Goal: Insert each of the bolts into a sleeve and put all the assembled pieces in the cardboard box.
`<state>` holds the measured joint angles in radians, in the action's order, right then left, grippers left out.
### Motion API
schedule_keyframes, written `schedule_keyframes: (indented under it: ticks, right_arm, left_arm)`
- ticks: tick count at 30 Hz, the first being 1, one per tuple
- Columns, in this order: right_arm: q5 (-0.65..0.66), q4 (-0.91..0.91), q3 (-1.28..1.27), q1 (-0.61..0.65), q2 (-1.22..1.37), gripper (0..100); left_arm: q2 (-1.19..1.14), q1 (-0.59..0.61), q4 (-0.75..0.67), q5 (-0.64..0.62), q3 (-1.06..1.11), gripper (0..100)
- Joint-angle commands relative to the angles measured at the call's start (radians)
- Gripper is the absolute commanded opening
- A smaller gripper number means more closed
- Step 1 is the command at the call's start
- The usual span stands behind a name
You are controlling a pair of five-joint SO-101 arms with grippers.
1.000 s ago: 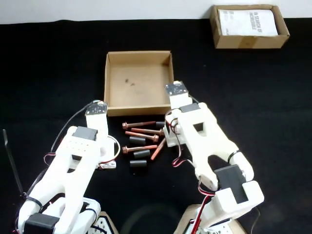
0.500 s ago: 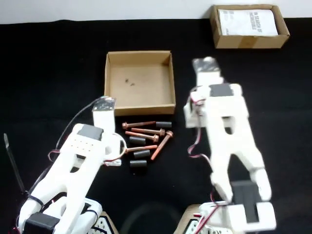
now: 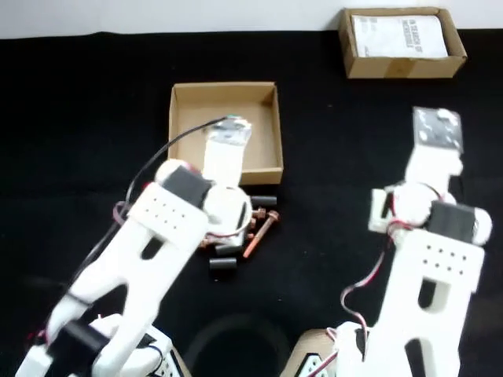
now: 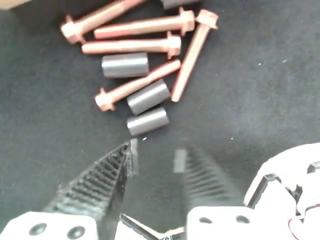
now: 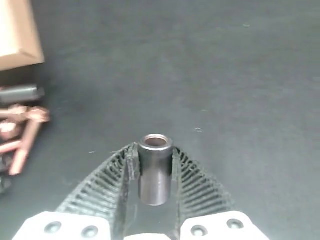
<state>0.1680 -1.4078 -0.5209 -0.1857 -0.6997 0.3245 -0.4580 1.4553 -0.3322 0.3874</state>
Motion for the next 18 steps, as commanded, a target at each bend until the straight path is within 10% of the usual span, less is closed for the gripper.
schedule_keyframes:
  ticks: [1, 18]
  right_arm:
    - [0.051, 0.097, -0.143, -0.127, -0.102, 0.8]
    - [0.193, 0.292, -0.384, -0.409, -0.226, 0.8]
  left_arm:
    - [-0.165, -0.047, 0.040, -0.002, -0.136, 27]
    - [-0.842, -0.131, 0.058, 0.095, -0.671, 22]
